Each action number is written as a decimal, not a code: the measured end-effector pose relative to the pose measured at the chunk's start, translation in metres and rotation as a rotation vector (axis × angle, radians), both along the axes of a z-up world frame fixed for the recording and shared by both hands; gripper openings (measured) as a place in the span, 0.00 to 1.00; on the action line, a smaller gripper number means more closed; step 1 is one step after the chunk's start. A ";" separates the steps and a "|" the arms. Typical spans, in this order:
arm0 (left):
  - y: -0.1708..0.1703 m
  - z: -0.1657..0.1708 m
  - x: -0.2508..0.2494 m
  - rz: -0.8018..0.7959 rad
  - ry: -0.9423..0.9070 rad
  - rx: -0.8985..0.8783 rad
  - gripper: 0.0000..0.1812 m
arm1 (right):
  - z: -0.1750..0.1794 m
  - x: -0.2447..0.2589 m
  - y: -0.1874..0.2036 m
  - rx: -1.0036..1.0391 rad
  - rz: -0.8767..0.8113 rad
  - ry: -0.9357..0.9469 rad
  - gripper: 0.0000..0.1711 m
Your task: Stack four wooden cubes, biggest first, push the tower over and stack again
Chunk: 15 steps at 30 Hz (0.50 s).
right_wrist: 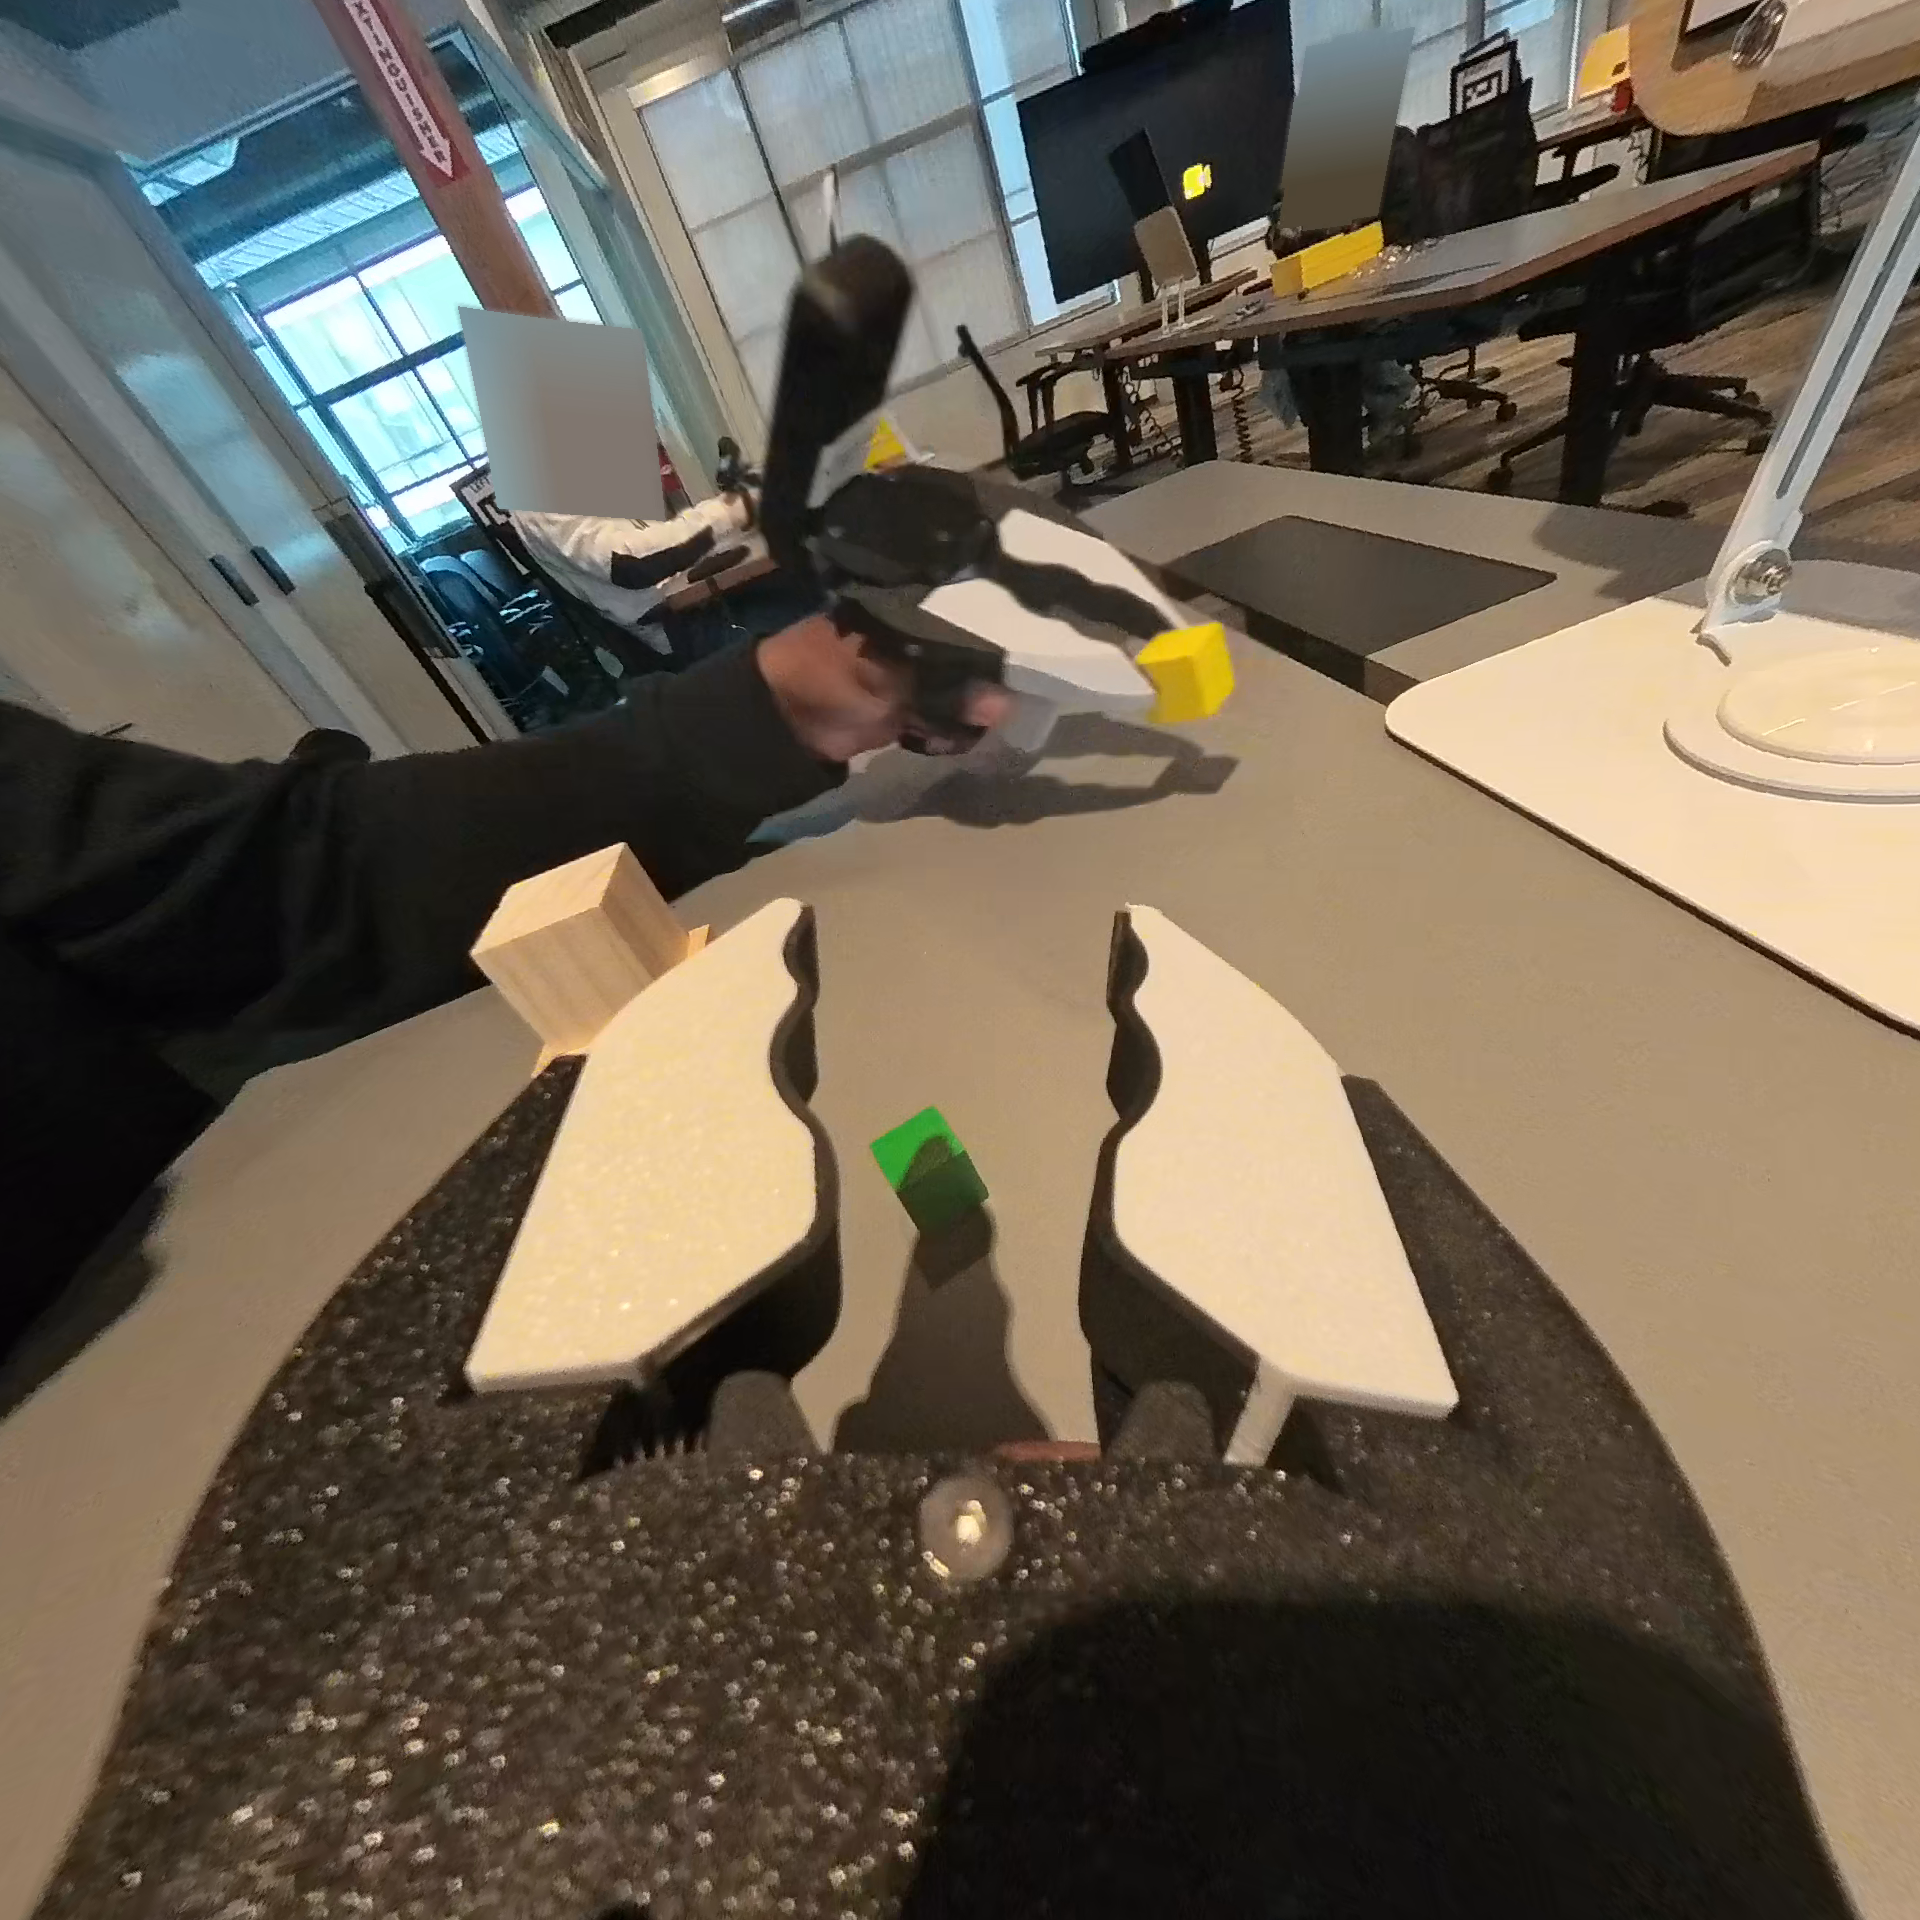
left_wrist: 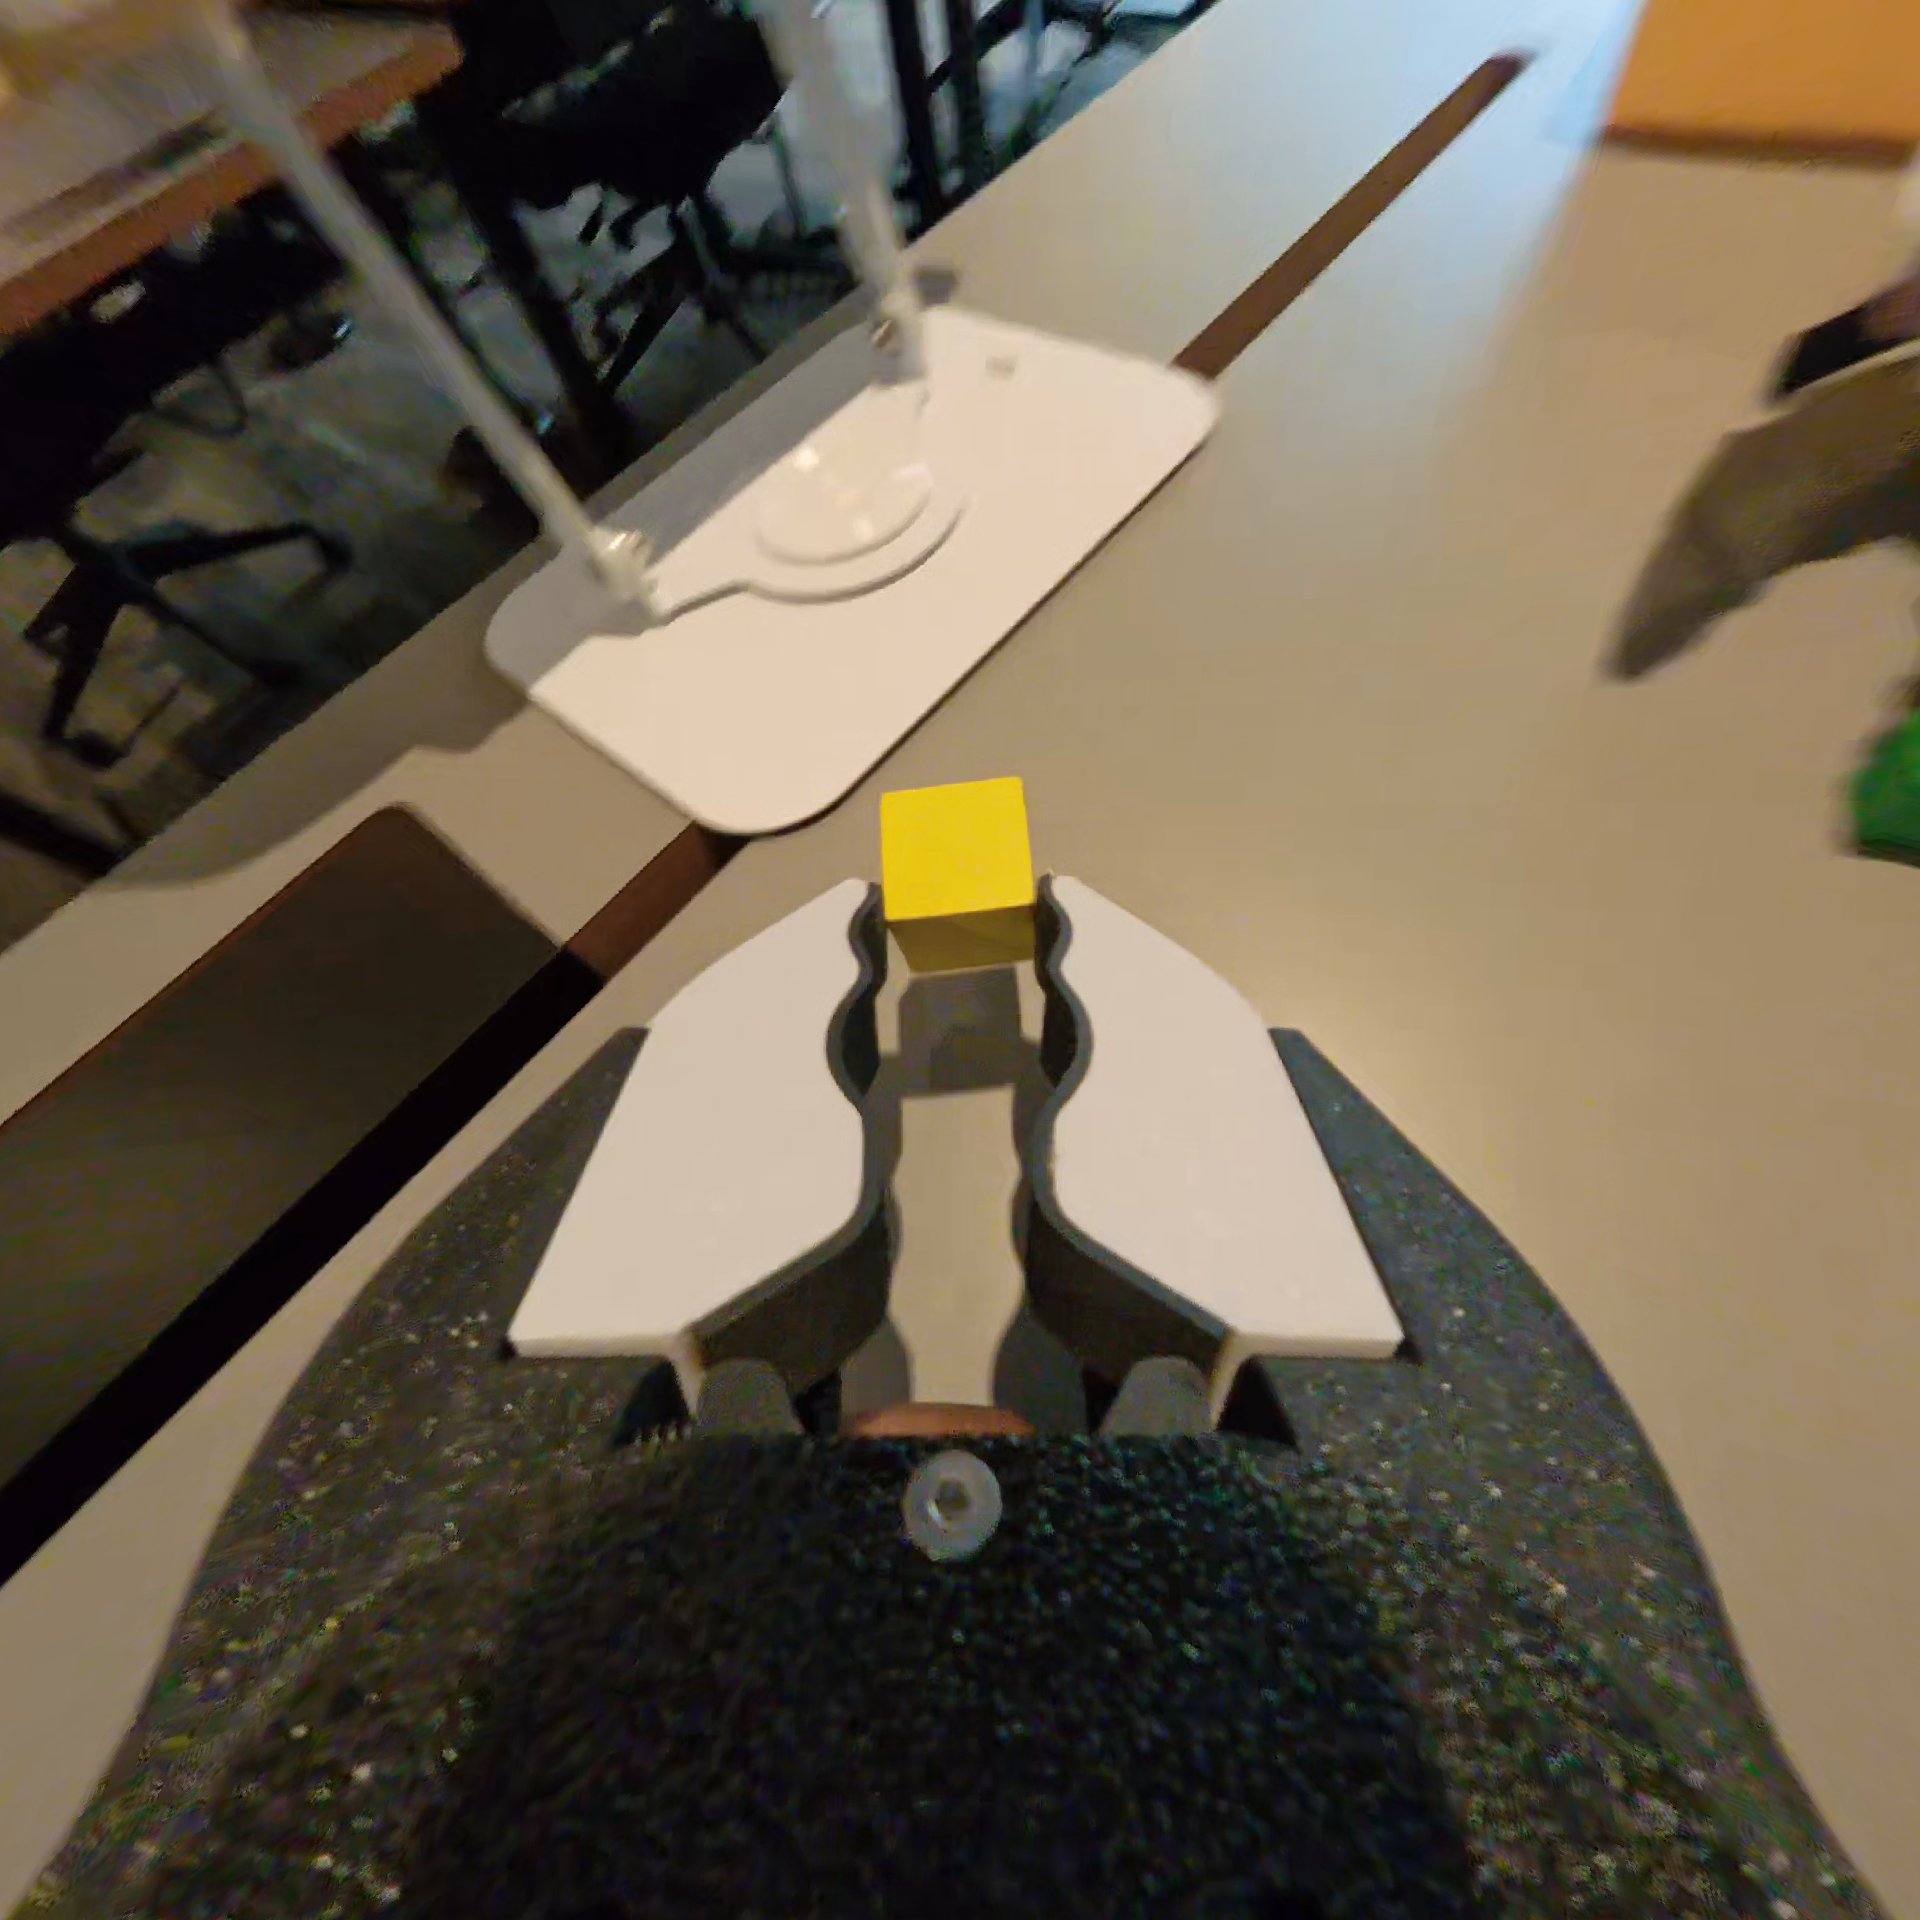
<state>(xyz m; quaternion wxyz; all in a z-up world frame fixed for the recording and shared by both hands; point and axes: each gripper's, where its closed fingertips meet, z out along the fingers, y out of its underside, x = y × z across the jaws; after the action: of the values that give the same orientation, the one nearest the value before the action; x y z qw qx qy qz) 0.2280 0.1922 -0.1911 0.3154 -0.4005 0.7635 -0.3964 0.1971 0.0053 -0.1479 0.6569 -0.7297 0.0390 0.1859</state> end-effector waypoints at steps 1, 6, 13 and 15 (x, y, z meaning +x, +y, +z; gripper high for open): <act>-0.012 0.011 -0.011 -0.056 -0.024 -0.015 0.15 | 0.000 0.000 0.000 0.001 0.000 0.000 0.31; -0.091 0.071 -0.086 -0.390 -0.086 -0.103 0.15 | -0.001 0.000 0.000 -0.004 0.002 0.003 0.31; -0.164 0.090 -0.173 -0.739 -0.002 0.128 0.15 | -0.002 0.000 0.001 -0.013 0.012 0.019 0.31; -0.164 0.080 -0.174 -0.746 0.036 0.176 0.15 | -0.002 0.000 0.001 -0.011 0.012 0.022 0.31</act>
<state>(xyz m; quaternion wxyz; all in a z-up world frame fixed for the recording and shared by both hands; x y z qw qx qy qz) 0.0541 0.0281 -0.1110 0.1691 -0.0733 0.8935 -0.4096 0.1974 0.0064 -0.1494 0.6513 -0.7314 0.0427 0.1978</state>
